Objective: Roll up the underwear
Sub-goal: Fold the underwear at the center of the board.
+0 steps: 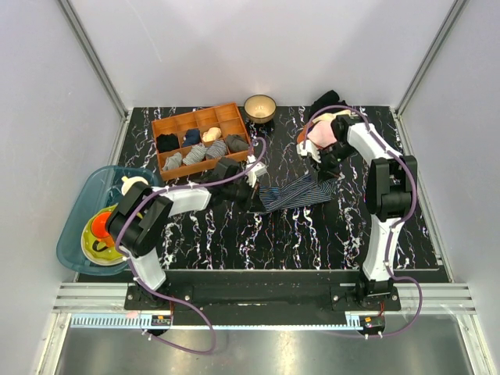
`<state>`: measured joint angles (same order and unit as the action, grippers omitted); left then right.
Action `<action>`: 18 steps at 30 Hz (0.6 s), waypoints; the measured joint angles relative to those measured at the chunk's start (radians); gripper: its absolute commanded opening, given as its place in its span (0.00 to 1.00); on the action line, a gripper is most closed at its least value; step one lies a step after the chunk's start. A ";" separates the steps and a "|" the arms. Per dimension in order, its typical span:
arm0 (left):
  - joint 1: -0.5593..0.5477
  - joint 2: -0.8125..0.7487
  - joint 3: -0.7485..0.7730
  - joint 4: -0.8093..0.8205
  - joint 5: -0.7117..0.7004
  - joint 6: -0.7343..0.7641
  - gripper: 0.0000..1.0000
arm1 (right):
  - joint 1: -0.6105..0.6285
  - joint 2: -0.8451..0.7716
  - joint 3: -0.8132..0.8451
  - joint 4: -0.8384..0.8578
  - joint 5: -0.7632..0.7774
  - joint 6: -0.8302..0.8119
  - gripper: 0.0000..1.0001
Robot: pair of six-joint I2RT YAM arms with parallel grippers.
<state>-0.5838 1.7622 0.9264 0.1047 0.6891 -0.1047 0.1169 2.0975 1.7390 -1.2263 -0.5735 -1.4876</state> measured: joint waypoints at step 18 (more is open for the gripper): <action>-0.138 -0.013 -0.156 0.037 0.027 -0.141 0.81 | 0.001 -0.330 -0.578 0.074 0.048 -0.049 0.27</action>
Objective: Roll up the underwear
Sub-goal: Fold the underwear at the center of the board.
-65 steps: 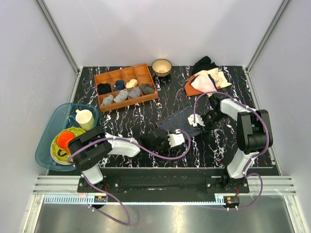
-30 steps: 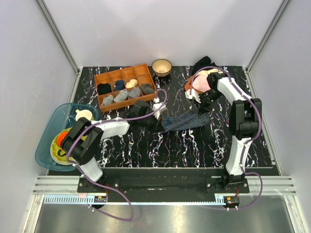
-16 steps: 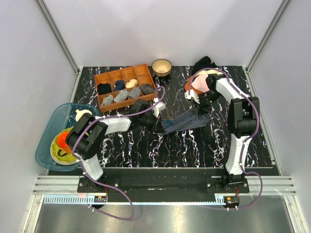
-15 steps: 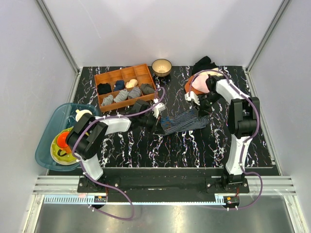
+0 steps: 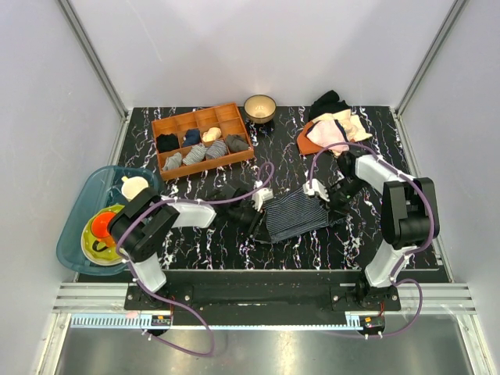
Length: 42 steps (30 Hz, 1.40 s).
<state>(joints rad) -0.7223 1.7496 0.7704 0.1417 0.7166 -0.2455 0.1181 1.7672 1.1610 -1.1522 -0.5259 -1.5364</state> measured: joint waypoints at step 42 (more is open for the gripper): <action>0.216 0.153 0.326 -0.227 -0.144 0.083 0.58 | 0.107 0.508 0.644 -0.068 -0.027 0.234 0.35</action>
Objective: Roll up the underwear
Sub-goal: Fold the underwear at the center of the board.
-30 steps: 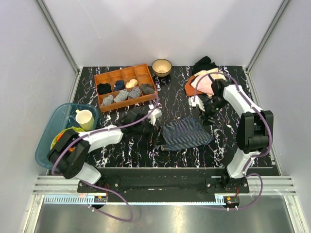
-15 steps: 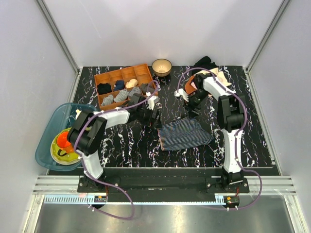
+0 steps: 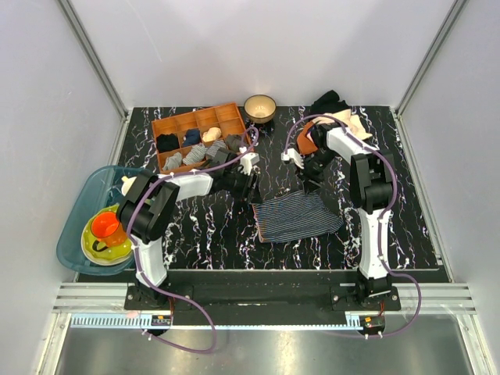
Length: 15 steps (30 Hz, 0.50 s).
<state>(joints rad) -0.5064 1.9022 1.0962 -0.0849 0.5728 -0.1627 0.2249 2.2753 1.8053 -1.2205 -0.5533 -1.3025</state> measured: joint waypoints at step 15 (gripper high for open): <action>-0.068 0.018 -0.019 0.006 0.005 -0.019 0.15 | 0.002 -0.040 -0.089 0.020 -0.016 0.021 0.06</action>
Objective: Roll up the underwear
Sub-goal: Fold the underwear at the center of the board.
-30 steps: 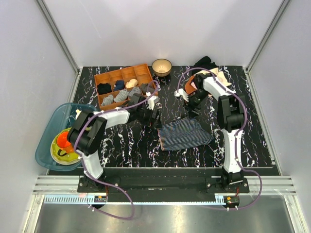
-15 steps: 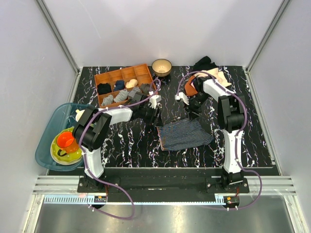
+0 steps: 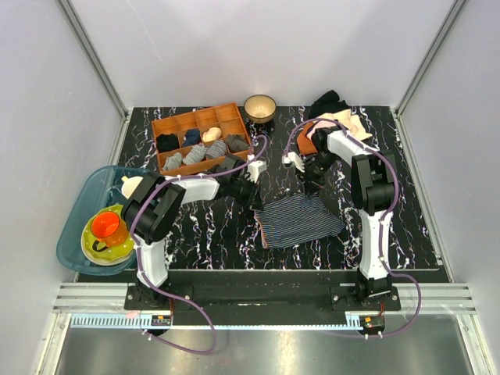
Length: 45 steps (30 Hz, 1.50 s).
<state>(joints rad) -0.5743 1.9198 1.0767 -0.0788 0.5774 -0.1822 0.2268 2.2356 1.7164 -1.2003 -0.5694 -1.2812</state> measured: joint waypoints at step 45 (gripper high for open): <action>-0.153 -0.316 -0.058 -0.115 -0.280 0.160 0.00 | 0.000 -0.507 -0.429 0.277 -0.036 0.081 0.00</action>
<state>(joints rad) -0.7269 1.6035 1.0183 -0.1940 0.2974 -0.0223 0.2264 1.7283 1.2877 -0.9234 -0.6056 -1.2003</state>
